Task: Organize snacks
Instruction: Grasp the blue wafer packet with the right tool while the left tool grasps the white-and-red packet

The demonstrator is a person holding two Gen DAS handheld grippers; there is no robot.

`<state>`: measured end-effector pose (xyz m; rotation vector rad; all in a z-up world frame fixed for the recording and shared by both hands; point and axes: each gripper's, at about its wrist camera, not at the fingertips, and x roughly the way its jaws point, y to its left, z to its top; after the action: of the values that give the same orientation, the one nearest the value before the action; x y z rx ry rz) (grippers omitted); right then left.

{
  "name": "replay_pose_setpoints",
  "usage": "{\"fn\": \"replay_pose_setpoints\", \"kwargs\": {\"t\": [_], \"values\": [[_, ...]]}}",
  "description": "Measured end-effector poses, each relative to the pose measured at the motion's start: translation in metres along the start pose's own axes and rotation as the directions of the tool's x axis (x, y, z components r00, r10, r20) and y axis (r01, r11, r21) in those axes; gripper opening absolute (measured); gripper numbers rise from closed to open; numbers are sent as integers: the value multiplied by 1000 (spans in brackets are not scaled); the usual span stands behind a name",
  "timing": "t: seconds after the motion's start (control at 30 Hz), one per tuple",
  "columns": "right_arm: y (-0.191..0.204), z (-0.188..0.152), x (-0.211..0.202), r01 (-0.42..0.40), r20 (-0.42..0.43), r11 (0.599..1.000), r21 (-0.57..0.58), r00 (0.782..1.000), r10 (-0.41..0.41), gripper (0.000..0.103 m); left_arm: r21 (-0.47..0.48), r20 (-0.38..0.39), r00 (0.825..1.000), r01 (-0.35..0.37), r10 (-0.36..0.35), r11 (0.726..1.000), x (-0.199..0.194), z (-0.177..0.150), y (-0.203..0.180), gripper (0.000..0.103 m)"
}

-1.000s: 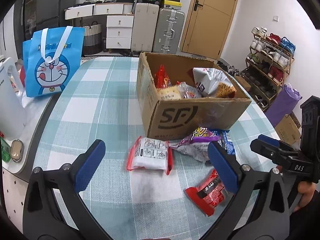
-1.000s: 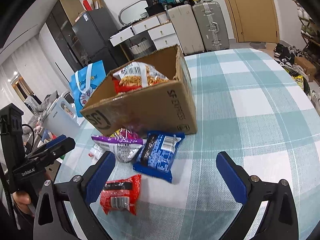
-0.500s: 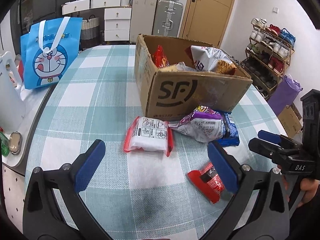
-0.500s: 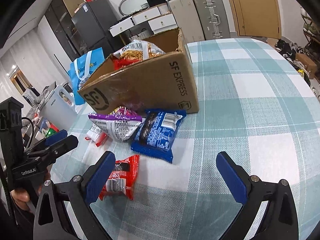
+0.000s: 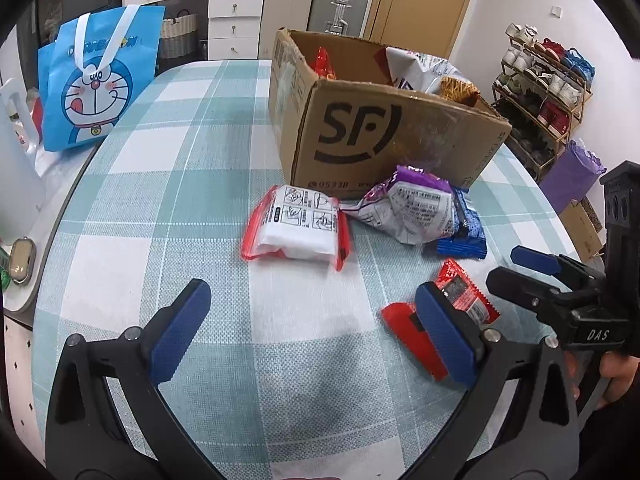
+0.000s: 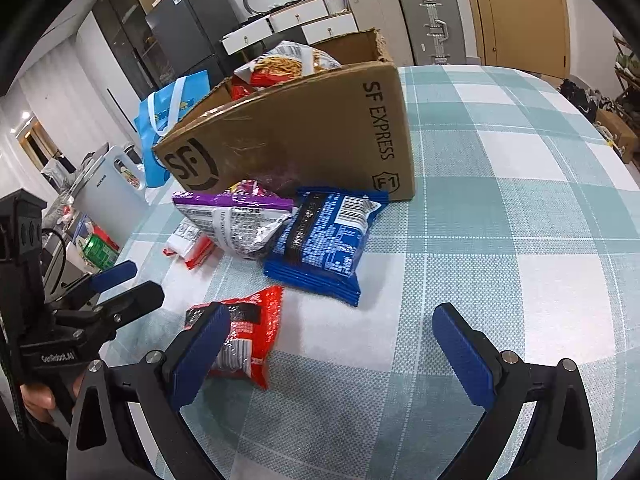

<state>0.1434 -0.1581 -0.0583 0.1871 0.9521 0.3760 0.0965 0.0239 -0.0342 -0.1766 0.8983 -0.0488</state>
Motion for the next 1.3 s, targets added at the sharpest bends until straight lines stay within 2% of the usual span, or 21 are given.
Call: {"fn": "replay_pose_setpoints", "kwargs": {"t": [0.3, 0.63, 1.1, 1.3], "values": [[-1, 16, 13, 60, 5, 998, 1, 998, -60, 102, -35, -18, 999, -36, 36, 999, 17, 4, 9, 102], [-2, 36, 26, 66, 13, 998, 25, 998, -66, 102, -47, -28, 998, -55, 54, 997, 37, 20, 16, 102], [-19, 36, 28, 122, 4, 991, 48, 992, -123, 102, -26, -41, 996, -83, 82, 996, 56, 36, 19, 102], [-10, 37, 33, 153, 3, 988, 2, 988, -153, 102, -22, -41, 996, -77, 76, 997, 56, 36, 20, 101]]}}
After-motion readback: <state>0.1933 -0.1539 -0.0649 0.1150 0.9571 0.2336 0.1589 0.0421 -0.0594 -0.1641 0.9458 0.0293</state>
